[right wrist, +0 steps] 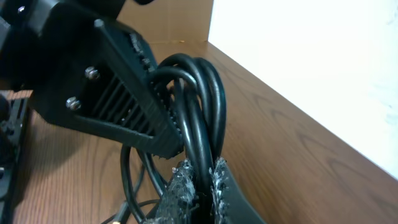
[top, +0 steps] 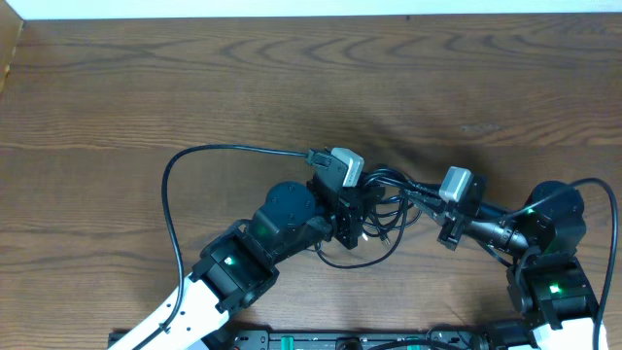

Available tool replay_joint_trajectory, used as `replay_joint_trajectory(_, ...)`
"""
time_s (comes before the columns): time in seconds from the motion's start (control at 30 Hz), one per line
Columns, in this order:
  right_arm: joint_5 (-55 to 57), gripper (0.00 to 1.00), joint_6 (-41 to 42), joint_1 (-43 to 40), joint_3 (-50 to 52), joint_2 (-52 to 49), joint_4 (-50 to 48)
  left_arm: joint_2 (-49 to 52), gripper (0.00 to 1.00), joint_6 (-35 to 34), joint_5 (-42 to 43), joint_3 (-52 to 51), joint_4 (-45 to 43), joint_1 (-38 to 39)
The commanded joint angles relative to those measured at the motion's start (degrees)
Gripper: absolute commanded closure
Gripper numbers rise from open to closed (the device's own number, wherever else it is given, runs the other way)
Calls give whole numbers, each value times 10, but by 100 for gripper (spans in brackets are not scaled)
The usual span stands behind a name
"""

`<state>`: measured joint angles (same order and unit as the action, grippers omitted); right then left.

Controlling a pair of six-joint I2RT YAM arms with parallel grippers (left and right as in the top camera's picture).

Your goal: Untangle cables

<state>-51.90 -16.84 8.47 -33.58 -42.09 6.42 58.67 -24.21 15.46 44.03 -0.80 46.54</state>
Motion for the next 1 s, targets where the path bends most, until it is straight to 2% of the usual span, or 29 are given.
replay_joint_trajectory(0.0,54,99,44,-1,-1,3,-11,-3,93,-43,-69,8,26,-3)
replay_joint_trajectory(0.13,56,99,97,-8,-1,4,-40,-3,92,-124,-149,8,85,-9)
replay_joint_trajectory(0.3,137,99,182,-24,-1,4,-43,-4,93,-182,-150,8,111,-30)
replay_joint_trajectory(0.43,221,99,247,-32,-1,3,-12,-5,92,-198,-146,8,108,-33)
replay_joint_trajectory(0.57,243,99,249,-32,-1,3,27,-11,93,-188,-142,8,108,-33)
replay_joint_trajectory(0.6,237,92,247,-32,-1,3,35,-12,93,-180,-142,8,108,-33)
replay_joint_trajectory(0.67,201,66,210,-31,-1,3,46,-12,93,-176,-140,8,108,-33)
replay_joint_trajectory(0.8,113,33,106,-31,-1,3,57,-12,93,-177,-130,8,106,-33)
replay_joint_trajectory(0.87,75,28,68,-31,-1,3,56,-12,93,-177,-113,8,99,-33)
replay_joint_trajectory(0.97,35,28,28,-31,-1,3,56,-11,92,-177,-87,8,84,-27)
